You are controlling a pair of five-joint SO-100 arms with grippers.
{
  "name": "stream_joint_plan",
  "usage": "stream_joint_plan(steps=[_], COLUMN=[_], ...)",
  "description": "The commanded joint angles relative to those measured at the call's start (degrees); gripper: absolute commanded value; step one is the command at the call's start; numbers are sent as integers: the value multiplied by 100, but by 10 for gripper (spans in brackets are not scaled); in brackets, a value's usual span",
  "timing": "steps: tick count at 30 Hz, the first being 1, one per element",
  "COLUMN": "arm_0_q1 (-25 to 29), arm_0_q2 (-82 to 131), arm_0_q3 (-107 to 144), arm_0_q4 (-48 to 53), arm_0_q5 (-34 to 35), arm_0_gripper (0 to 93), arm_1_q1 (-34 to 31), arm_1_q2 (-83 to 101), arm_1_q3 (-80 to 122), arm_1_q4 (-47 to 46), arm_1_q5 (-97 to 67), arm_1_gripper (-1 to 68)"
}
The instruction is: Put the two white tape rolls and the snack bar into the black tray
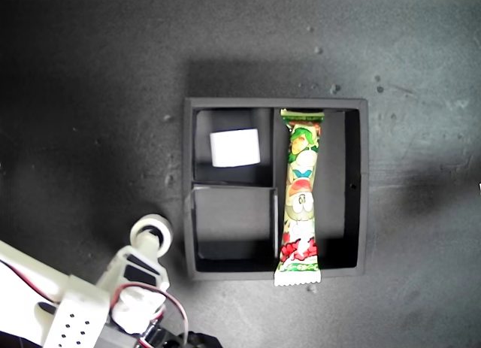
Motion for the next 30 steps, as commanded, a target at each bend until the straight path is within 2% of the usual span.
stream_joint_plan(steps=[1,11,13,16,19,21,26,30], arm_0_q1=[-62,-167,-211,-308,-369,-387,-492,-703], arm_0_q2=[9,-457,-563,-738,-721,-501,220,1564], arm_0_q3=[-18,-44,-44,-26,-35,-132,-1230,-1292], arm_0_q4=[-141,-369,-369,-378,-369,-105,1775,1775], arm_0_q5=[62,97,70,9,9,35,53,615], arm_0_gripper=[162,158,130,35,5,0,0,0], arm_1_q1=[-53,-176,-229,-255,-246,-246,-255,-237], arm_1_q2=[88,88,88,88,88,88,88,88], arm_1_q3=[-18,0,44,132,255,325,457,562], arm_1_q4=[-70,-167,-211,-334,-431,-466,-650,-817], arm_1_q5=[44,0,0,0,18,26,-35,-97], arm_1_gripper=[-2,-2,-2,-2,-2,-2,-2,-2])
